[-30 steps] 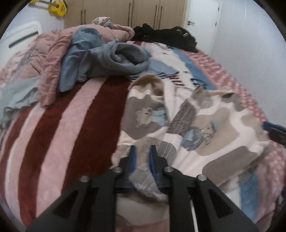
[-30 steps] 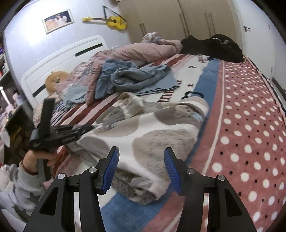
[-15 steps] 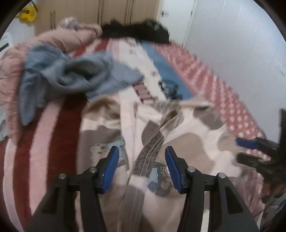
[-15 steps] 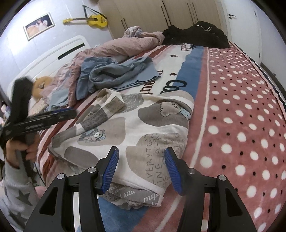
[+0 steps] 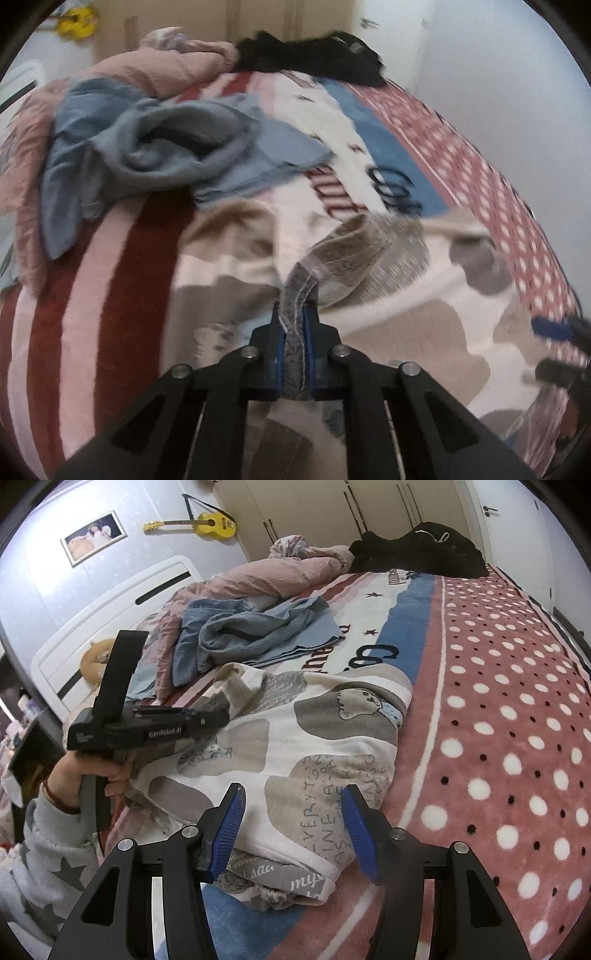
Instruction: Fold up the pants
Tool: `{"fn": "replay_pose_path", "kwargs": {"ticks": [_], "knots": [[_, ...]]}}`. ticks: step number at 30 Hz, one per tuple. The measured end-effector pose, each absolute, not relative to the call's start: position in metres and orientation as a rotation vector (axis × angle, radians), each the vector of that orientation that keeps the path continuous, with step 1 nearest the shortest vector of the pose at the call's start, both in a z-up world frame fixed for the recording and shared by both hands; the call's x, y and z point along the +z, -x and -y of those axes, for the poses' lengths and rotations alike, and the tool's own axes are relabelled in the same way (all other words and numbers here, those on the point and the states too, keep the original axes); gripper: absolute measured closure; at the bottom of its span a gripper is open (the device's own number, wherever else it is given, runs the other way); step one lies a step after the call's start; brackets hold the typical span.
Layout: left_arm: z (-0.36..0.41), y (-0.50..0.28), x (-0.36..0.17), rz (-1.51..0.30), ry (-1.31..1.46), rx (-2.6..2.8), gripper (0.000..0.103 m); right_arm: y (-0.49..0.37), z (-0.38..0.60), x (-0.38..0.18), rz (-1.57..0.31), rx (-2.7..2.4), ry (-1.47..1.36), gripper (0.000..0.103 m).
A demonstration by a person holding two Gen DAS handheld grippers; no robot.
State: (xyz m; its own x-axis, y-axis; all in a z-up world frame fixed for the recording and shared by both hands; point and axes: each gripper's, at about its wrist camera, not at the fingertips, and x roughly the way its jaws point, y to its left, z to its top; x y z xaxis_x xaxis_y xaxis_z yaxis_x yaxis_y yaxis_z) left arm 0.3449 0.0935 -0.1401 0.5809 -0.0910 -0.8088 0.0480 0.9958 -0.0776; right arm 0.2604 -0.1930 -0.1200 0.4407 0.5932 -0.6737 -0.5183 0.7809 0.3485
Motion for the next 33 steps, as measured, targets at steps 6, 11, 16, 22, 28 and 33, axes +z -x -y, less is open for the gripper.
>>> {"fn": "replay_pose_path", "kwargs": {"ticks": [6,11,16,22,28,33], "knots": [[-0.139,-0.348,-0.142,-0.954,0.147,-0.011,0.098,-0.263,0.195,-0.122,-0.882,0.694,-0.102,0.052],[-0.157,-0.337,-0.140,-0.970,0.274,-0.117,0.069,-0.264,0.197,-0.122,-0.889,0.691,-0.115,0.052],[-0.157,-0.314,-0.134,-0.969,0.265,-0.192,0.053,-0.265,0.200,-0.122,-0.906,0.690,-0.138,0.053],[-0.154,-0.288,-0.156,-1.018,0.176,-0.171,0.050,-0.246,0.194,-0.134,-0.934,0.654,-0.048,0.050],[-0.168,-0.277,-0.155,-1.007,0.217,-0.196,0.044,-0.231,0.192,-0.141,-0.968,0.603,0.036,0.045],[-0.192,-0.279,-0.141,-0.983,0.345,-0.269,0.028,-0.249,0.214,-0.121,-0.964,0.625,-0.150,0.044]]}}
